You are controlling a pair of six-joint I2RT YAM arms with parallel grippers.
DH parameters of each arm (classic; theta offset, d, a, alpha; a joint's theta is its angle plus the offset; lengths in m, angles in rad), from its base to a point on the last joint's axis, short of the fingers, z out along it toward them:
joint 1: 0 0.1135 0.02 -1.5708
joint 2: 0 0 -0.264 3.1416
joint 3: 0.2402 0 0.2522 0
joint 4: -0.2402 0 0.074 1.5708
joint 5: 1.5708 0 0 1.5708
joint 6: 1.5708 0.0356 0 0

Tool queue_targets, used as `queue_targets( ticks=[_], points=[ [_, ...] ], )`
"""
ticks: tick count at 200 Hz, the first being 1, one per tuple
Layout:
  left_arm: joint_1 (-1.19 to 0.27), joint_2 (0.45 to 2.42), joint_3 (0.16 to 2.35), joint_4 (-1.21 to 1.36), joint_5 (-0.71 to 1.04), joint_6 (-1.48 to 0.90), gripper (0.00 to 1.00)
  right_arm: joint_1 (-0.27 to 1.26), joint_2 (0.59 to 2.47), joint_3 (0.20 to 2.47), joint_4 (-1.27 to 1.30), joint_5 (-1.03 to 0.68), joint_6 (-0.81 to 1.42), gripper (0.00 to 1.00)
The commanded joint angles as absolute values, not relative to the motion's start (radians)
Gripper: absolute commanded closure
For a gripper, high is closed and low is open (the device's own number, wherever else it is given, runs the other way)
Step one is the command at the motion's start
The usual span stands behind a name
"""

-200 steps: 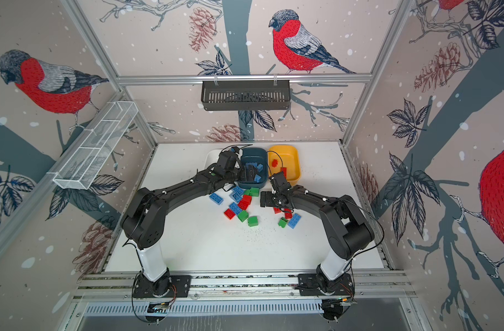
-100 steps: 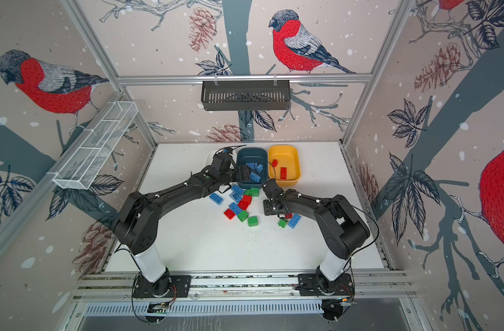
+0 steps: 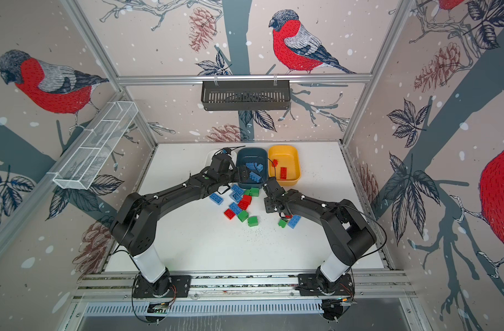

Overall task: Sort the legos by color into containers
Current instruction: 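Grasp a red brick with the right gripper and drop it in the yellow bin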

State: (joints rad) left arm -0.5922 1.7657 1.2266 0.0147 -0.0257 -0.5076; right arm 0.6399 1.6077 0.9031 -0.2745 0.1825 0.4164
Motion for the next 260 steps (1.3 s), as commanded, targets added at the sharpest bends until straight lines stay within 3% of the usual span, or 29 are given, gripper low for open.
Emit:
queue_targets(
  ticks=[1,77,144,201,228,260],
  points=[
    [-0.591,1.764,1.223,0.037,-0.039,-0.495,0.03,0.640,1.568,0.907,-0.205,0.193,0.402,0.76],
    [-0.597,1.677,1.113,0.154,-0.062,-0.436,0.03,0.566,1.509,0.925,-0.021,0.116,0.422,0.77],
    [-0.594,1.622,1.063,0.110,-0.256,-0.536,0.03,0.408,1.655,1.082,-0.007,0.045,0.340,0.76],
    [-0.595,1.623,1.084,0.037,-0.142,-0.404,0.03,0.373,1.950,1.436,-0.217,0.273,0.207,0.75],
    [-0.633,1.625,1.092,-0.002,-0.123,-0.301,0.03,0.353,2.093,1.635,-0.336,0.278,0.165,0.73],
    [-0.710,1.598,1.062,-0.014,-0.106,-0.123,0.03,0.351,2.210,1.820,-0.459,0.448,0.144,0.59]
  ],
)
